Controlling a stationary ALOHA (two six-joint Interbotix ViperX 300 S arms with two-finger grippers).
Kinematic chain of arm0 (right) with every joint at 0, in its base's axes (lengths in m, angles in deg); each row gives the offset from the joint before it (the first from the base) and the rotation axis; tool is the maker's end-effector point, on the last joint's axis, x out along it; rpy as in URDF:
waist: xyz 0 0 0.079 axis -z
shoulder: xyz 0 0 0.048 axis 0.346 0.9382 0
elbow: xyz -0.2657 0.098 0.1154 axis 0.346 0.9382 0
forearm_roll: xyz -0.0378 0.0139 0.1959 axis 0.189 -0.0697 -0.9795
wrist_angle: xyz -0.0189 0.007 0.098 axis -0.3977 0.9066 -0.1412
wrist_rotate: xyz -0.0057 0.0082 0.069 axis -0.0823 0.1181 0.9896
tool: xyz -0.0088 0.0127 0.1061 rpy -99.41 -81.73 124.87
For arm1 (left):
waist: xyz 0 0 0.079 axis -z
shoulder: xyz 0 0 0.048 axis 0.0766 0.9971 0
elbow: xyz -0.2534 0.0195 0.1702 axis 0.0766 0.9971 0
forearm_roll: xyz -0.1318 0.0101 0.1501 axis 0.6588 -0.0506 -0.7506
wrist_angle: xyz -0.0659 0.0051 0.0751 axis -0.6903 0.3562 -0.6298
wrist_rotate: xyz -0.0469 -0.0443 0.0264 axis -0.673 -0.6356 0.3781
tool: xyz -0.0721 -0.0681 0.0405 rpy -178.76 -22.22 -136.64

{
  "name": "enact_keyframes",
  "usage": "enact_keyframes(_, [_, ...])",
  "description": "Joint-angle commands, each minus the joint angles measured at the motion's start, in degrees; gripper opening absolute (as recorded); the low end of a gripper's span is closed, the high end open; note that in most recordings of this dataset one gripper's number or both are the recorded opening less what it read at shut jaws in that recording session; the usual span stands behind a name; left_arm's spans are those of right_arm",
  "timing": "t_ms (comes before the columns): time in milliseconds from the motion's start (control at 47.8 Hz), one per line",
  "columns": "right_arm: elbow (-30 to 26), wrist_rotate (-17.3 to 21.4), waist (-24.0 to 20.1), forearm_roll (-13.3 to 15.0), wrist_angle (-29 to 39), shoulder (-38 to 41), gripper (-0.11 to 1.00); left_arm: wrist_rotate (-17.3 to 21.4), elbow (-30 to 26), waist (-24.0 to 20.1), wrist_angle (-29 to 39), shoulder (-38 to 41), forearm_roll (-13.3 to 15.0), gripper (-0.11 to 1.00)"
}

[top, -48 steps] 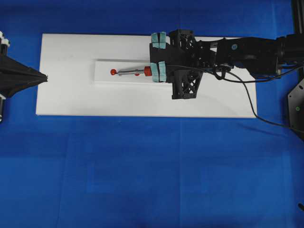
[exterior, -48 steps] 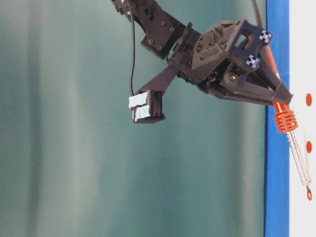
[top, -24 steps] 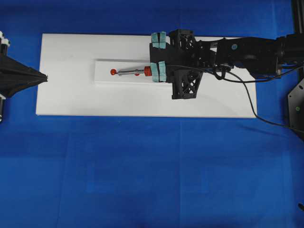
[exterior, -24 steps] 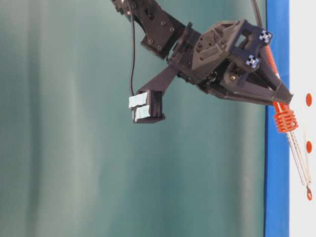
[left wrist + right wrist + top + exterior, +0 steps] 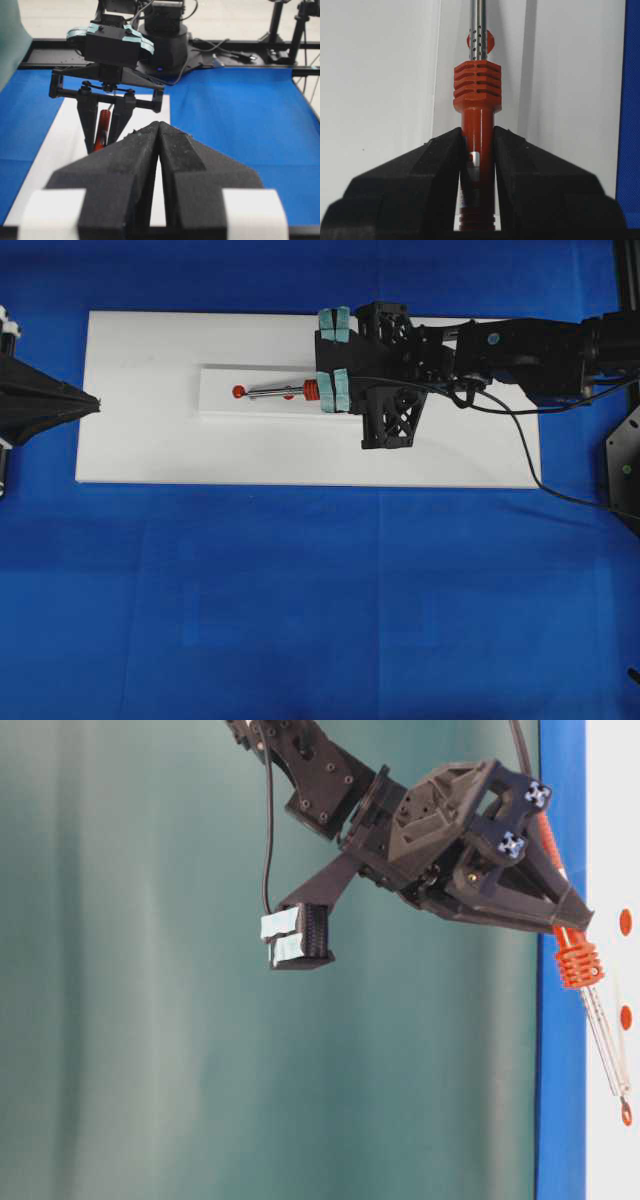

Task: Touch the tip of the soldering iron to the mark.
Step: 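Lower the iron tip with the right gripper onto the middle red dot, then raise the iron tip off the strip with the right gripper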

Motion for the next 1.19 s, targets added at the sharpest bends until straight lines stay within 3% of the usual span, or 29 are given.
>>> enact_keyframes(0, [-1.41, 0.09, 0.0, 0.0, -0.53, -0.7, 0.06, 0.09, -0.53, 0.0, -0.62, 0.26, -0.09, 0.0])
enact_keyframes(377, [-1.67, 0.44, 0.0, -0.09, 0.09, -1.05, 0.06, 0.09, -0.62, 0.0, -0.62, 0.26, -0.09, 0.0])
enact_keyframes(900, [-7.03, 0.26, -0.09, 0.35, 13.27, -11.95, 0.06, 0.09, -0.62, 0.0, -0.53, 0.0, -0.09, 0.0])
enact_keyframes(1172, [-7.21, 0.09, 0.0, 0.35, 14.41, -12.83, 0.06, 0.18, -0.62, 0.0, -0.62, 0.0, -0.09, 0.0])
